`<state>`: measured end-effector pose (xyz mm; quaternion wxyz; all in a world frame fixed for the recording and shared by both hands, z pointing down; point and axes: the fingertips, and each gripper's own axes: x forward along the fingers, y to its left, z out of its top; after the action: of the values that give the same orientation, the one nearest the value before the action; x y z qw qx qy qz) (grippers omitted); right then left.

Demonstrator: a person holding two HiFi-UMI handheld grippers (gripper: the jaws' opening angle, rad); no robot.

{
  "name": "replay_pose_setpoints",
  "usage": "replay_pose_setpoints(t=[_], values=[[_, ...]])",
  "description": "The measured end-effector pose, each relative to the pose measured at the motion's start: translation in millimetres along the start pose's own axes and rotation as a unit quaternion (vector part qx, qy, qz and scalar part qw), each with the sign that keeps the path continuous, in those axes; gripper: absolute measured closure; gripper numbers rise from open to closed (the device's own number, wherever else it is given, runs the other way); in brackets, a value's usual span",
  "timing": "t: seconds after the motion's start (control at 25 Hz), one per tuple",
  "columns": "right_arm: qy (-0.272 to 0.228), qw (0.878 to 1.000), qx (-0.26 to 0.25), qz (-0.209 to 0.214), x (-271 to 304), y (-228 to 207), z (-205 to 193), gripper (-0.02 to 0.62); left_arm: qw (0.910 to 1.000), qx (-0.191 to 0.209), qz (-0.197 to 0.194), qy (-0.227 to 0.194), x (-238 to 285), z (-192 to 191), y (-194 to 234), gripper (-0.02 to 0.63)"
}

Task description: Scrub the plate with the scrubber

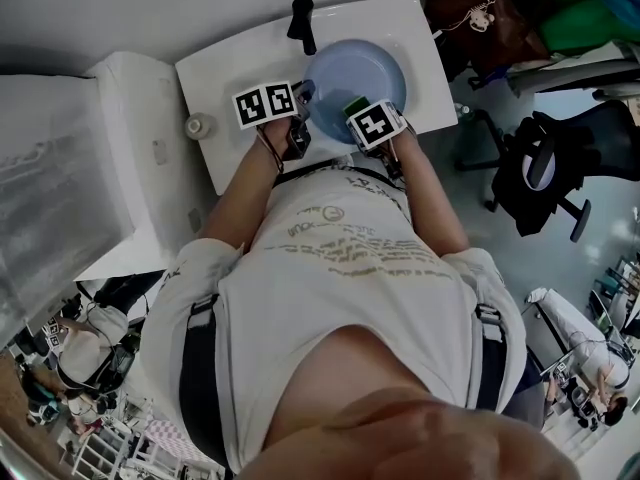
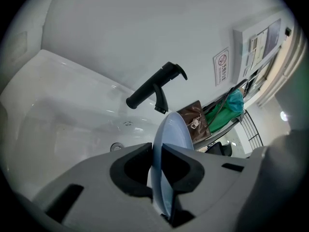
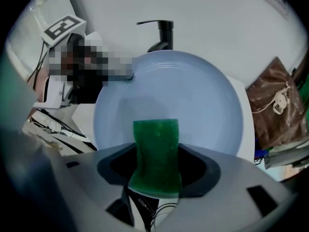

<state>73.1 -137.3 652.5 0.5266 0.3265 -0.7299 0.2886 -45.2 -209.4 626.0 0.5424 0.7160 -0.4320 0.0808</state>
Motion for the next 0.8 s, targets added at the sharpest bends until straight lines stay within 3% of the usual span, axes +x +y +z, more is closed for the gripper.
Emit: replay_pose_setpoints(t=[0.08,0.32,0.8], values=[[-0.012,1.000,-0.017,0.009,0.3,8.7,8.0,0.337,1.0000,0.000,0.000,0.000,0.9,1.4,0.1,0.561],[-0.010,0.999,0.005,0.053,-3.5,28.5,8.6,0.337,0.9999,-0.008,-0.006,0.007,7.3,-5.1,-6.9,0.561],[-0.074,0.995,0.038,0.062,-14.3,19.4,43.0,0.337,0.9987,0.026,-0.021,0.039,12.9,-22.4,-27.4,0.561]])
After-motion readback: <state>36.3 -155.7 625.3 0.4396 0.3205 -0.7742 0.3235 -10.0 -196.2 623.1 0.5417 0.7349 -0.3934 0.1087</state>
